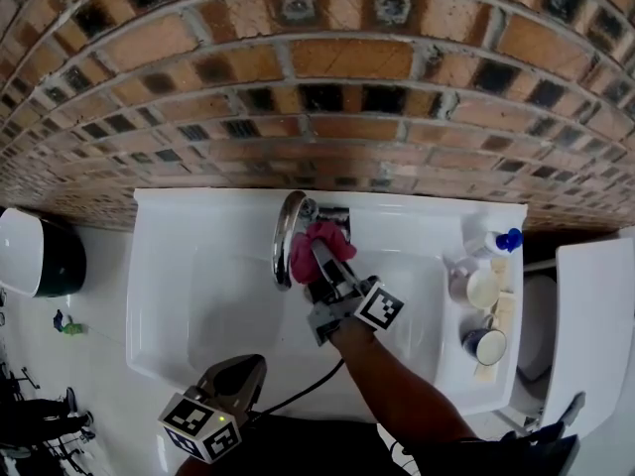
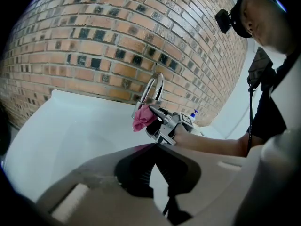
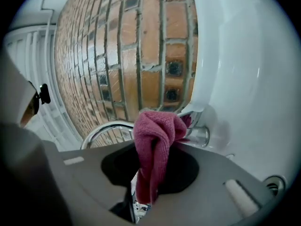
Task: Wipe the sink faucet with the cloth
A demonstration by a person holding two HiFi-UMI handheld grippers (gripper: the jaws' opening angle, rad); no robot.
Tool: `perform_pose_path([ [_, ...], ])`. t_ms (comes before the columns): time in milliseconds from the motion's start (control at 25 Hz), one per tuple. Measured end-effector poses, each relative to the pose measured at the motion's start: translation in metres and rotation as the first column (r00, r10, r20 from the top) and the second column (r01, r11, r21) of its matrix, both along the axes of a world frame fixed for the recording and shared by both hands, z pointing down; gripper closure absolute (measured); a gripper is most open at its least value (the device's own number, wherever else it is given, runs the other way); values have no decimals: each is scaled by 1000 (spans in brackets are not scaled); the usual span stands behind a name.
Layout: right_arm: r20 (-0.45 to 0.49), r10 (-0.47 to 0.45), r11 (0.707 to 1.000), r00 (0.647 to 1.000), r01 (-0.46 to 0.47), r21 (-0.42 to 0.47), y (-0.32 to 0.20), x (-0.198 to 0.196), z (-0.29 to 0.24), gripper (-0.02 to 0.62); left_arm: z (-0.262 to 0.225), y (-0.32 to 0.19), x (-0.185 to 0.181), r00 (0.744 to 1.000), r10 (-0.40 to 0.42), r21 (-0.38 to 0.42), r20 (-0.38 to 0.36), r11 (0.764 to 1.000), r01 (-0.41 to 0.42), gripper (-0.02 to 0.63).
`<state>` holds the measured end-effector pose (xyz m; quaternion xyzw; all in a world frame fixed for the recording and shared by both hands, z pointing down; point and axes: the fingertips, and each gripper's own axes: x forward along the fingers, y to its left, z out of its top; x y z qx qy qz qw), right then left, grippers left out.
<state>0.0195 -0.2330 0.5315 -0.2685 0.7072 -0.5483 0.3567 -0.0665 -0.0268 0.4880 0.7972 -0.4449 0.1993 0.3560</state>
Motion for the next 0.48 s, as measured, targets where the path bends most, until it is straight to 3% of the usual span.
perform_pose_path([
  [200,27,69,998,997,-69,-7,-22,2,11,509,4,-1,-13,1000,-27,-15,12,1000,27,600],
  [480,67,67,998,996,-66,-17,-30,4,16,509,5,-10,-18,999,-37,-20,1,999,37,600],
])
